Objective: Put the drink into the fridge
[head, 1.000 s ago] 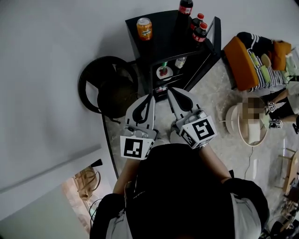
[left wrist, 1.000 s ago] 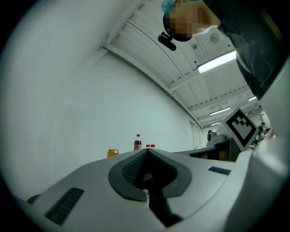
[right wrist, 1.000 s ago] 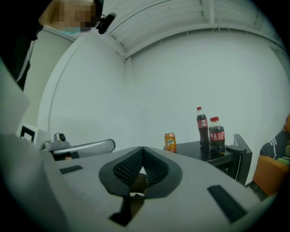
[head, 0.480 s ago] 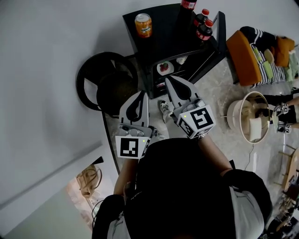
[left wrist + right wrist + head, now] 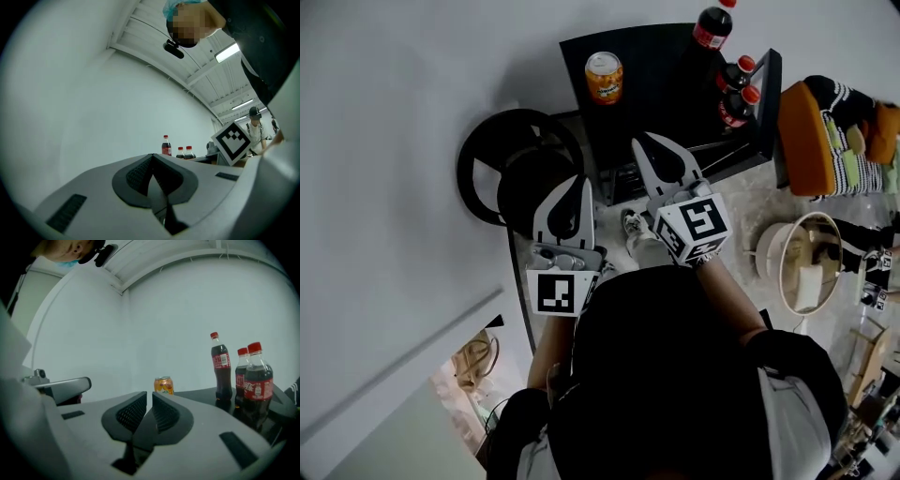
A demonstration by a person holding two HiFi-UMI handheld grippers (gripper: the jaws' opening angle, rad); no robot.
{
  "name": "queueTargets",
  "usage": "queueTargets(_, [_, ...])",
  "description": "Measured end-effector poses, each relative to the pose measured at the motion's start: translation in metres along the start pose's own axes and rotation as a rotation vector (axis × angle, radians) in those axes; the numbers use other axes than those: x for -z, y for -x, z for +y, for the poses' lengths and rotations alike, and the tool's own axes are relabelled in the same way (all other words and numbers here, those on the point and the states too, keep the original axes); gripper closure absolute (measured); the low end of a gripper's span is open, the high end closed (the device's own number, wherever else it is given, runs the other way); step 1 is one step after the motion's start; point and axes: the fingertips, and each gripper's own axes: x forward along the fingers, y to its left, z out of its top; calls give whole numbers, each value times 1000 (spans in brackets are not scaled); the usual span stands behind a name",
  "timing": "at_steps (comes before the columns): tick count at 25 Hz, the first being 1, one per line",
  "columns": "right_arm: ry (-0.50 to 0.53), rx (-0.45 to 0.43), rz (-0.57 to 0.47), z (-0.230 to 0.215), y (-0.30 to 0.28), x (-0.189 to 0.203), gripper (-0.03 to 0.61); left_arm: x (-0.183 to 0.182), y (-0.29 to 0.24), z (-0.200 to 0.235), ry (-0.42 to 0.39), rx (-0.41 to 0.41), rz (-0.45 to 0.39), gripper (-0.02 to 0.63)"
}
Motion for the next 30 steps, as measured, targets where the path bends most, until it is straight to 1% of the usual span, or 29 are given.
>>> queueTargets(1, [4,-16,6,-3,-9,-1,537,0,-7,4,-1,-10,1,604])
queueTargets(2, [7,-35,14,-6,-19,-1,470,-1,-13,7,-4,-21,-3,604])
queueTargets(3, [12,-53,24,-8,-28,-1,417,-2,-19,10,-8,-33,-11,604])
queueTargets(4, [19,-67,32,-11,-37,0,379,-4,-25,12,-10,-47,-19,604])
queueTargets(5, [29,-79,39,-14,-45,0,345,-4,-30,15,-11,-62,-24,604])
queueTargets(7, [48,-98,49,-20,-61,-2,314,-2,-38,20,-13,-91,-18,604])
queueTargets(13, [75,-146,97,-38,-107,5,278,-3,-62,36,-41,-170,-17,604])
queueTargets(15, [78,-159,111,-43,-120,10,275,-3,-66,42,-50,-201,-19,604])
queueTargets(21, [78,-218,129,-47,-150,17,275,5,-70,57,-64,-283,13,604])
queueTargets(25, [88,-236,123,-45,-156,20,272,10,-72,61,-73,-312,16,604])
queueTargets(30, [98,-251,101,-44,-159,15,264,12,-80,58,-72,-315,19,604])
